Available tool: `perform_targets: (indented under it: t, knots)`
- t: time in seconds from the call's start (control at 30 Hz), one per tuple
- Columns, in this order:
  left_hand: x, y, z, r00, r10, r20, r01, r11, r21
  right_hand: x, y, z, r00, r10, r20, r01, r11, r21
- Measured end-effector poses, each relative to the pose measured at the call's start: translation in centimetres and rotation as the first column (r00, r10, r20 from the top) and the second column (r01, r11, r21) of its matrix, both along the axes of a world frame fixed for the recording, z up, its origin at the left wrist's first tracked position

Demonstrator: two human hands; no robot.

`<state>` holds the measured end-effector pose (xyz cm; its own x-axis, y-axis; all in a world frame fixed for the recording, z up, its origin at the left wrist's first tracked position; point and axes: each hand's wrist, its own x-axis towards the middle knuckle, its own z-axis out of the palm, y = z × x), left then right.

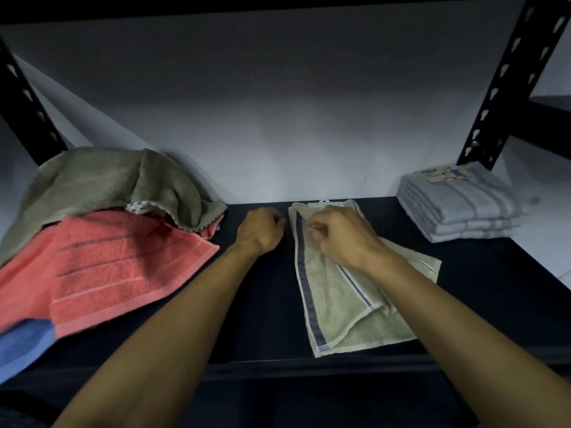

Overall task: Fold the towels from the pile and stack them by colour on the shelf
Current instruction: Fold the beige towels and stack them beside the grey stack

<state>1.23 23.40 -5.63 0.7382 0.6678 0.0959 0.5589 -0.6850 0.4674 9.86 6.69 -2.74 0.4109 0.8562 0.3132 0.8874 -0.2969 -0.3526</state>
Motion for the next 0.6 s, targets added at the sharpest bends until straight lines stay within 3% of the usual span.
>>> perform_targets:
  t: [0.07,0.23,0.43,0.6]
  knots:
    - [1.0,1.1,-0.1,1.0,0.023,-0.01,-0.023,1.0,-0.018,0.3,2.3,0.1,1.0,-0.011,0.003,0.011,0.999,-0.034]
    - [2.8,3.3,-1.0,0.999,-0.032,0.032,0.032,0.999,0.009,1.6,6.4,0.2,0.972,-0.128,0.198,0.164,0.97,-0.181]
    - [3.5,3.8,-1.8,0.986,-0.084,0.145,0.086,0.996,-0.012,3.9,8.4,-1.0,0.956,-0.292,0.0,0.284,0.93,-0.233]
    - [4.5,3.1,-1.5,0.994,-0.047,0.097,0.051,0.998,-0.044,5.7,8.5,-0.5,0.897,-0.359,-0.256,0.29,0.918,-0.271]
